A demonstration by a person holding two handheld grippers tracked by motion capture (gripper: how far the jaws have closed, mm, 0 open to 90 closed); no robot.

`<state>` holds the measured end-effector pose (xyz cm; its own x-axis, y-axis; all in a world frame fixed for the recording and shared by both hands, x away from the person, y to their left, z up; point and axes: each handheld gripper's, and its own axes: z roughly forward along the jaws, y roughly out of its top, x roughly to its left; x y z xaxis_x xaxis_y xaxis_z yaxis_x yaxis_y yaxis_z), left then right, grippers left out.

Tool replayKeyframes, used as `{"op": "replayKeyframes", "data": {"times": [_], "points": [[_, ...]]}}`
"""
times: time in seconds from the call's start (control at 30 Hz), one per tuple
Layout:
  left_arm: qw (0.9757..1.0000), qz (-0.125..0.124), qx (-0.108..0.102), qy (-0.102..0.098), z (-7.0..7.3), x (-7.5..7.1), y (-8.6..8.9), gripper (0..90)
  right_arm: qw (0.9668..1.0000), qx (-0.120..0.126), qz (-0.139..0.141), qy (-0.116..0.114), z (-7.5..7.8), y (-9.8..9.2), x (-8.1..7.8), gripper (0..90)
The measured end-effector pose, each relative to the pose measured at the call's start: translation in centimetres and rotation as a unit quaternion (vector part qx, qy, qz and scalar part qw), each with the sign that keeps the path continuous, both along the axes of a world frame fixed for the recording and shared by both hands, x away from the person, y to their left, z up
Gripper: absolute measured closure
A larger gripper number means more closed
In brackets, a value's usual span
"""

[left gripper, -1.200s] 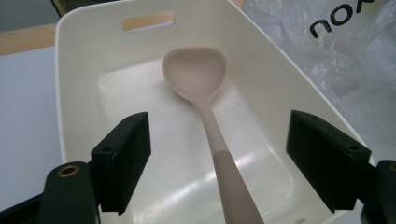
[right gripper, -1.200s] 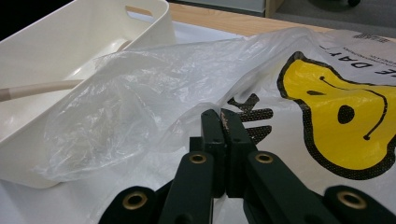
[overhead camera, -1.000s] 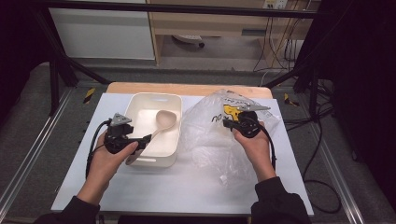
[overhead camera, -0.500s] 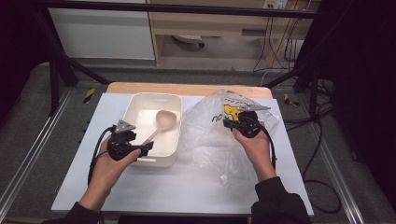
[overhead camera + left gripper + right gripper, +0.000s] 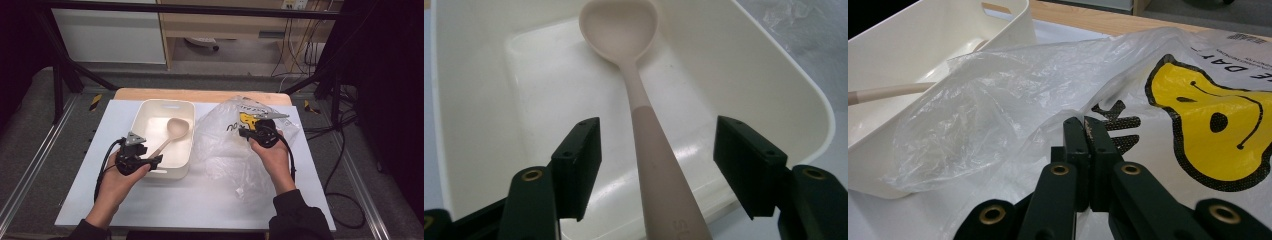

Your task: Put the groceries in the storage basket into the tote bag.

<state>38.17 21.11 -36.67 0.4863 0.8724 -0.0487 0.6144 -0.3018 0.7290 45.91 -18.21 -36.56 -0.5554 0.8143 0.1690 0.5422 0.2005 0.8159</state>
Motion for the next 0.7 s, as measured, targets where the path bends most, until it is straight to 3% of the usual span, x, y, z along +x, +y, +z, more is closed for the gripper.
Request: {"op": "replayKeyframes", "data": {"times": [0.33, 0.7], "points": [[1.0, -0.004, -0.004, 0.005, -0.1, 0.5, 0.9, 54.8, 1.0, -0.001, 0.001, 0.0, 0.1, -0.1, -0.1, 90.0], [0.9998, -0.003, 0.0, 0.02, -0.2, 1.6, 2.1, 57.5, 1.0, -0.004, 0.001, 0.0, 0.1, -0.2, 0.0, 90.0]]}}
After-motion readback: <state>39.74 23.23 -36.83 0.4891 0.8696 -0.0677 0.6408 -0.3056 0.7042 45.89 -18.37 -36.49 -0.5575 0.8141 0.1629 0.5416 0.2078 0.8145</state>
